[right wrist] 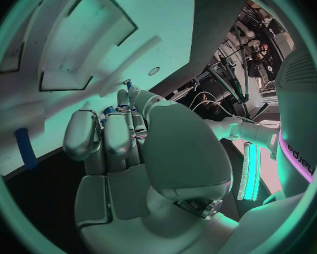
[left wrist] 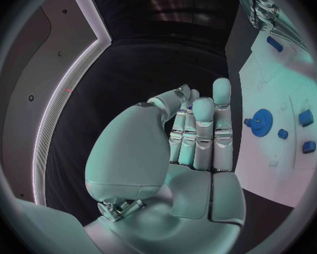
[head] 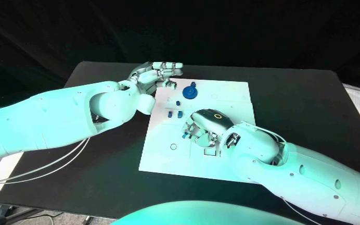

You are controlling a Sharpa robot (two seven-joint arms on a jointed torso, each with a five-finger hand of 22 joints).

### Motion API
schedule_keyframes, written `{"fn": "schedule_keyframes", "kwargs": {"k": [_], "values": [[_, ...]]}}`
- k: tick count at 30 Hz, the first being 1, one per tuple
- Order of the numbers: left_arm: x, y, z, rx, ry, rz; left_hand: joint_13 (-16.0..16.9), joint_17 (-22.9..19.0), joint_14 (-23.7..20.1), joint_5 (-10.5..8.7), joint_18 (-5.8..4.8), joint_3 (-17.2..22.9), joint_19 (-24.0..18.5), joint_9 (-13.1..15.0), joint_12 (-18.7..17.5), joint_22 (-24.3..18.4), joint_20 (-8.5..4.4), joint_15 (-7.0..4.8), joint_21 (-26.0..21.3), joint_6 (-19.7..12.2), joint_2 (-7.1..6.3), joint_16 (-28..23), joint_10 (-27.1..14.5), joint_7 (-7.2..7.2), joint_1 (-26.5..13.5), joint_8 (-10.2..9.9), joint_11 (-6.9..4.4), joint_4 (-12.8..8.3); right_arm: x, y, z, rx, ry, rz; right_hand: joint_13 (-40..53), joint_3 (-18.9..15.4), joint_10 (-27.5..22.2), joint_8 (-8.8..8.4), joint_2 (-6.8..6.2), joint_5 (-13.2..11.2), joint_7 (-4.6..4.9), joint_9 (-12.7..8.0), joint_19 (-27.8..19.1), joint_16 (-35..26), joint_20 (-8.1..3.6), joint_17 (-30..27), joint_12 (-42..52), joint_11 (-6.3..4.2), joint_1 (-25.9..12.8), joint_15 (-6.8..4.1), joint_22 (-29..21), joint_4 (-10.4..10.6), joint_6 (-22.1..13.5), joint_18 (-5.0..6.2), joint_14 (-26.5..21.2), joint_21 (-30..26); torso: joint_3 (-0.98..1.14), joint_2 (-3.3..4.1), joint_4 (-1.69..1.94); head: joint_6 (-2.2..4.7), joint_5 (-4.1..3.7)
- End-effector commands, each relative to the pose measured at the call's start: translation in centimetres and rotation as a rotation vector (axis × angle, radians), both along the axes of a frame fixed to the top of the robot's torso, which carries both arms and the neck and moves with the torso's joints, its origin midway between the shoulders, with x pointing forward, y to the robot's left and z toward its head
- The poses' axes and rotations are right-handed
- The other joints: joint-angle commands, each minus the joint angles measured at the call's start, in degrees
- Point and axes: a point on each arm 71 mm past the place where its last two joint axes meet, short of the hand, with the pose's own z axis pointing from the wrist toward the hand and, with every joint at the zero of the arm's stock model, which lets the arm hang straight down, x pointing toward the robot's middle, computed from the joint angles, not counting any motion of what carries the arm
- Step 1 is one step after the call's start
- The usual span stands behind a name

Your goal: Assemble the parts on the task board

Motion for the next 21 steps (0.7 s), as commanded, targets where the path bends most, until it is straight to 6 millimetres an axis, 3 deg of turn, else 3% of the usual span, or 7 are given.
{"fn": "schedule_keyframes", "kwargs": {"k": [1, 21], "values": [[-0.07, -0.29, 0.12, -0.016, -0.006, -0.021, -0.06, -0.05, -0.13, 0.25, 1.04, -0.39, -0.17, -0.09, 0.09, -0.05, 0.16, 0.04, -0.31, -0.26, 0.41, -0.25, -0.44, 0.06, -0.07, 0.3, 0.05, -0.05, -0.05, 0.12, -0.32, -0.038, 0.003, 0.012, 0.04, 0.31, 0.16, 0.1, 0.14, 0.32, 0.21, 0.06, 0.06, 0.17, 0.07, -0.1, -0.44, 0.24, -0.36, 0.39, -0.1, 0.06, -0.01, -0.61, 1.51, 0.16, -0.01, -0.03, -0.06, -0.09, 0.03], [-0.38, -0.69, 0.28, -0.002, -0.021, -0.047, -0.06, -0.11, -0.17, 0.25, 1.04, -0.41, -0.19, -0.08, 0.14, -0.07, 0.17, 0.05, -0.34, -0.27, 0.41, -0.27, -0.49, 0.07, -0.07, 0.32, 0.07, -0.07, -0.41, 0.76, -1.1, -0.097, -0.005, 0.033, 0.02, 0.42, -0.03, -0.04, 0.01, 0.16, 0.27, 0.08, 0.01, 0.13, 0.14, -0.27, -0.73, 0.33, -0.78, 0.47, -0.11, -0.13, -0.21, -0.6, 1.46, 0.16, 0.01, -0.03, -0.05, -0.39, 0.25]]}}
